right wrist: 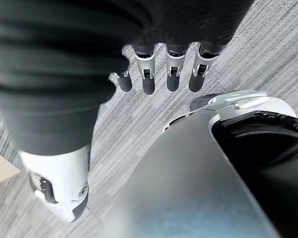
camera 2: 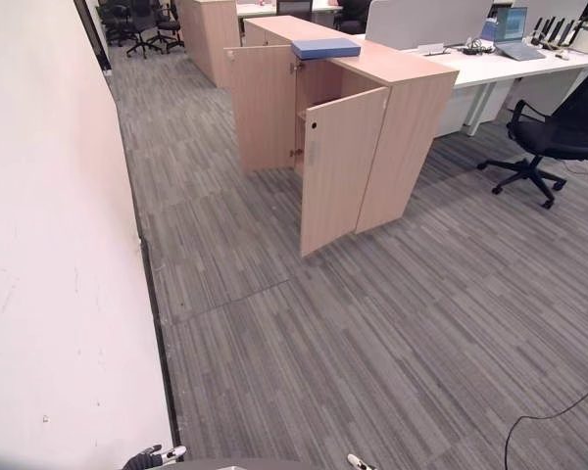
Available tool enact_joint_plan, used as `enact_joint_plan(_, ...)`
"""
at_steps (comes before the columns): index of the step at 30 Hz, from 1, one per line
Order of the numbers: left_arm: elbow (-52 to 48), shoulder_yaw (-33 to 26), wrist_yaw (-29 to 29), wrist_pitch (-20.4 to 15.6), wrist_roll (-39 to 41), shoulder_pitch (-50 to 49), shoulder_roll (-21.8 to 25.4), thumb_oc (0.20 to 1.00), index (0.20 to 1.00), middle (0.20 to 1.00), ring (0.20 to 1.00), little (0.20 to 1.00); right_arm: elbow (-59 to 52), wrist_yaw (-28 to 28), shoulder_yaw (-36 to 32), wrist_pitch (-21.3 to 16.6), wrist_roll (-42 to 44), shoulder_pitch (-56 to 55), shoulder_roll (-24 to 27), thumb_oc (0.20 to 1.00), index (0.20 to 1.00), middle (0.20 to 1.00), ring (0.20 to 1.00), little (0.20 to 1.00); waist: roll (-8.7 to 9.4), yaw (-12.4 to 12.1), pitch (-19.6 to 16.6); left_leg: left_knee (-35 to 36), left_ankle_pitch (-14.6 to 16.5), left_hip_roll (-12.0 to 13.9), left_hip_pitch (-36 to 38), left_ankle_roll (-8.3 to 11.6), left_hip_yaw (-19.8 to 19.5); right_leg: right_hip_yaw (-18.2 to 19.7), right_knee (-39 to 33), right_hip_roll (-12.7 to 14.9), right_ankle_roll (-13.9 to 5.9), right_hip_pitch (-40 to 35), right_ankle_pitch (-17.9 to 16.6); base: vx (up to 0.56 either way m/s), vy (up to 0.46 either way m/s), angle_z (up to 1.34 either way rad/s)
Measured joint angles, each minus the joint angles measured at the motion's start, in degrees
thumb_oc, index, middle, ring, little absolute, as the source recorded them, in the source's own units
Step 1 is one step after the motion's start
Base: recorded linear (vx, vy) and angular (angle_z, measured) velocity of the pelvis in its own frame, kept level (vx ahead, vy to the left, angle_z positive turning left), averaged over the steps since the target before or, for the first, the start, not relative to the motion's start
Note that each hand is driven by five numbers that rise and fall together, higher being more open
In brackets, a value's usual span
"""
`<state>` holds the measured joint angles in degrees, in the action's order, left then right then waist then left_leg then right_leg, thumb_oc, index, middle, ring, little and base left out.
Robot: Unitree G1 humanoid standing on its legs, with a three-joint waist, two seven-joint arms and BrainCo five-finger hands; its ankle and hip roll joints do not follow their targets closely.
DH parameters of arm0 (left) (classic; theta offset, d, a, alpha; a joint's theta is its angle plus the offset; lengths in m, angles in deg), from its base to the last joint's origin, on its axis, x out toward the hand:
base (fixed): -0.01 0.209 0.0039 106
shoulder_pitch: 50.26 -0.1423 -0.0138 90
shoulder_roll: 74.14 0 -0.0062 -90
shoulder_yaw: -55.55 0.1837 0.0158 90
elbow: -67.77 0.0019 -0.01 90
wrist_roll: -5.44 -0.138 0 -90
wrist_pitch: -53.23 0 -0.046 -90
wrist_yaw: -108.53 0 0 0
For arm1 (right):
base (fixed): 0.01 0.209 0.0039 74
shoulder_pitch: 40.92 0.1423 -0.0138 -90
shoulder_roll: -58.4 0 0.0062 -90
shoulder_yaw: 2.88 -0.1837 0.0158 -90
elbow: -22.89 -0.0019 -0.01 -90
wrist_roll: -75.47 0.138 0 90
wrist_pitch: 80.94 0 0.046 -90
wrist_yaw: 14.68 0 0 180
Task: Put the empty folder in the office cabinet
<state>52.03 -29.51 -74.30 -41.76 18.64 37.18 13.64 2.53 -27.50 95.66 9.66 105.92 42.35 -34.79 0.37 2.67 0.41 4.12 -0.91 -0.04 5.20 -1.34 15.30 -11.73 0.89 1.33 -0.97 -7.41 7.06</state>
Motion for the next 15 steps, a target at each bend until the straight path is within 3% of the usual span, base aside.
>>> enact_joint_plan(6, -0.07, -0.56, 0.03, 0.04, 0.04, -0.08, 0.28, 1.000, 1.000, 1.000, 1.000, 1.000, -7.68, -0.73, 2.45, 0.13, 0.01, -1.53, 0.37, 1.000, 1.000, 1.000, 1.000, 1.000, 0.45, -0.02, 0.17, 0.57, -0.12, 0.00, 0.39, 0.20, -0.09, -0.12, -1.26, -0.25, -0.06, -0.72, -0.38, 0.00, 0.000, -0.01)
enact_joint_plan(10, -1.08, -0.55, 1.05, -0.30, 0.05, -0.11, 0.51, 1.000, 1.000, 1.000, 1.000, 1.000, 1.27, -0.91, 0.07, 0.00, 0.44, 1.24, -0.57, 1.000, 1.000, 1.000, 1.000, 1.000, 1.15, -0.15, 0.78, 0.91, -0.21, -0.12, 0.84, 0.34, -0.32, -0.42, -2.16, -0.28, -0.30, -1.70, -0.78, 0.00, 0.002, 0.03)
enact_joint_plan(15, -1.39, -0.53, 1.95, -0.60, 0.03, 0.32, 0.53, 1.000, 1.000, 1.000, 1.000, 1.000, 1.16, -0.60, 0.08, -0.26, 0.44, 1.01, -0.54, 1.000, 1.000, 1.000, 1.000, 1.000, 0.73, -0.02, 1.55, 0.92, -0.21, -0.14, 1.14, 0.34, -0.41, -0.62, -2.45, -0.26, -0.37, -2.09, -0.82, 0.00, 0.001, 0.01)
